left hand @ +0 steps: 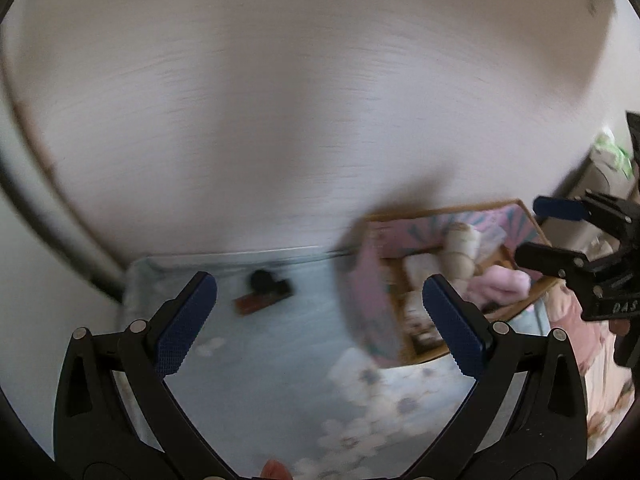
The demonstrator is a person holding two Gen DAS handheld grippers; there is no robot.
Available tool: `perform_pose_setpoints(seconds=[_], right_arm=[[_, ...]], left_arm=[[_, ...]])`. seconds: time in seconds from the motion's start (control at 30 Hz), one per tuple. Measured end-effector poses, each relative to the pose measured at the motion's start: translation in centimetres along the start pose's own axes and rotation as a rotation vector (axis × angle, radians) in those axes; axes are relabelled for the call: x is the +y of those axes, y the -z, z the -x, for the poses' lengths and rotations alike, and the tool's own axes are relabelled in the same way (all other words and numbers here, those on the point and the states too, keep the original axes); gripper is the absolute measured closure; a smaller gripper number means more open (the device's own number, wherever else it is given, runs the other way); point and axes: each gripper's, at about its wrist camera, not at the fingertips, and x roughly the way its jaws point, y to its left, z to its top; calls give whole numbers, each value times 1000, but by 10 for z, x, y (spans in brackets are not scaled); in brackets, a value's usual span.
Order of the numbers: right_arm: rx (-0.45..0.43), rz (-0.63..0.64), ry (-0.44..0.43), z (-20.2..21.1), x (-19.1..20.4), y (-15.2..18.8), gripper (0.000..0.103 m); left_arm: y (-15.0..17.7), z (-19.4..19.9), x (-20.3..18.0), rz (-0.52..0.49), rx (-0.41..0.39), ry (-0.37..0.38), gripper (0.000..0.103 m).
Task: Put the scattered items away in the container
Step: 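Move both open grippers back toward the lipstick and black jar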
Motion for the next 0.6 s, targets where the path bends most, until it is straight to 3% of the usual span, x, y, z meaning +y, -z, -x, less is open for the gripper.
perform_pose_setpoints(seconds=[0.13, 0.27, 0.47, 0.6], right_arm=[[-24, 43, -27, -8, 44, -13, 30], [-23, 62, -50, -28, 80, -23, 30], [52, -1, -125, -82, 113, -45, 30], [119, -16, -123, -136, 131, -49, 30]], left_arm=[[11, 9, 40, 55, -29, -34, 0], [32, -4, 70, 69, 2, -77, 0], [70, -49, 88, 112, 74, -47, 1], [91, -84, 88, 186, 74, -7, 1]])
